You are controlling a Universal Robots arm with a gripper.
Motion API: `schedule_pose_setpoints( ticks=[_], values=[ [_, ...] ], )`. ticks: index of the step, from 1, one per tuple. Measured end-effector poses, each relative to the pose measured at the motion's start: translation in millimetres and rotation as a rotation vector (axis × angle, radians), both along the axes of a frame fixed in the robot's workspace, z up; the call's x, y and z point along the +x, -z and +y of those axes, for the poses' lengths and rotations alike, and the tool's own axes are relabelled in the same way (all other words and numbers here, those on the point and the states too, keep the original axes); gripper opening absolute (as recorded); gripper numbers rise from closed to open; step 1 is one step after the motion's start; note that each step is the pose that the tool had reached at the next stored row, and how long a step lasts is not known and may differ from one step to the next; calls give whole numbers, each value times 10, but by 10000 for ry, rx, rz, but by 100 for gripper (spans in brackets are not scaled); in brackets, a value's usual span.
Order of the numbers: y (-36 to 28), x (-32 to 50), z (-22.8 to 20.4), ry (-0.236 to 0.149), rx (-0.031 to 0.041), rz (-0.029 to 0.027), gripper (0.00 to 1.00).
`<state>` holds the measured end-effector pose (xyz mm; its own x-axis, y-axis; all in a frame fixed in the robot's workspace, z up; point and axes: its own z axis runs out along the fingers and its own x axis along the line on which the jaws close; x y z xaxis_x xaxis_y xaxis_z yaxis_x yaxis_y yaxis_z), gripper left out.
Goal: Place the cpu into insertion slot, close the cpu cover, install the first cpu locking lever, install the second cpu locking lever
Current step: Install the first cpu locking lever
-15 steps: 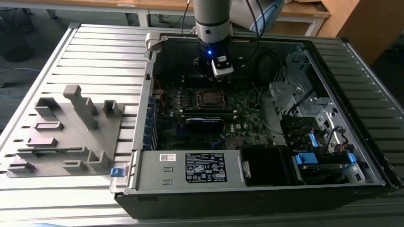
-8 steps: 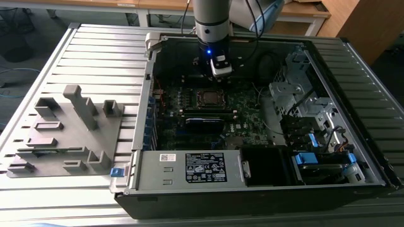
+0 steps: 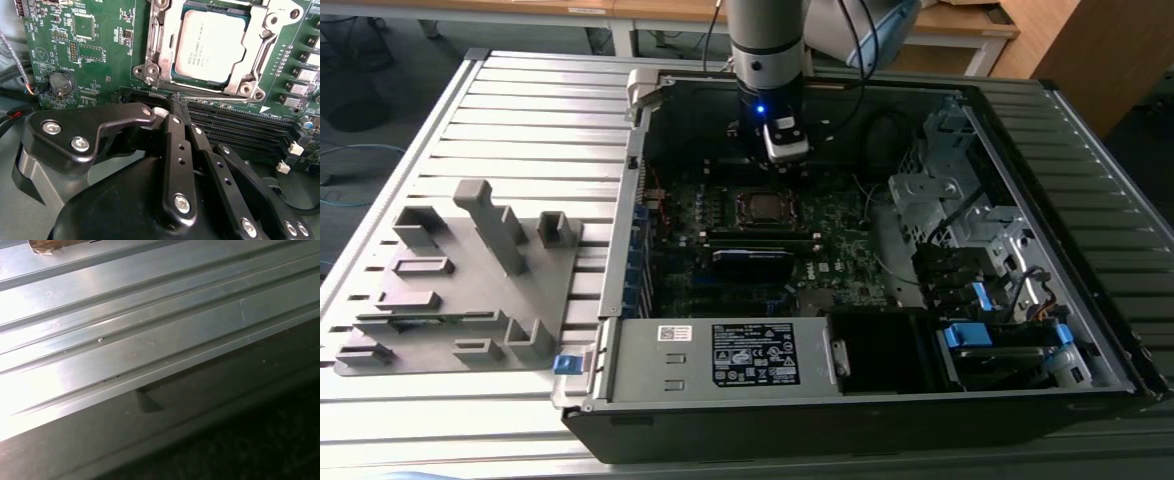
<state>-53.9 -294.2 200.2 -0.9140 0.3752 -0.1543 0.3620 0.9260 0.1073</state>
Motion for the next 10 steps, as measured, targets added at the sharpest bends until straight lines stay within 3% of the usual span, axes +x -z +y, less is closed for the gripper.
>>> schedule_pose_setpoints(
  ticks=[10],
  values=[
    [20,-13,8,66,-8,-9,11]
  ],
)
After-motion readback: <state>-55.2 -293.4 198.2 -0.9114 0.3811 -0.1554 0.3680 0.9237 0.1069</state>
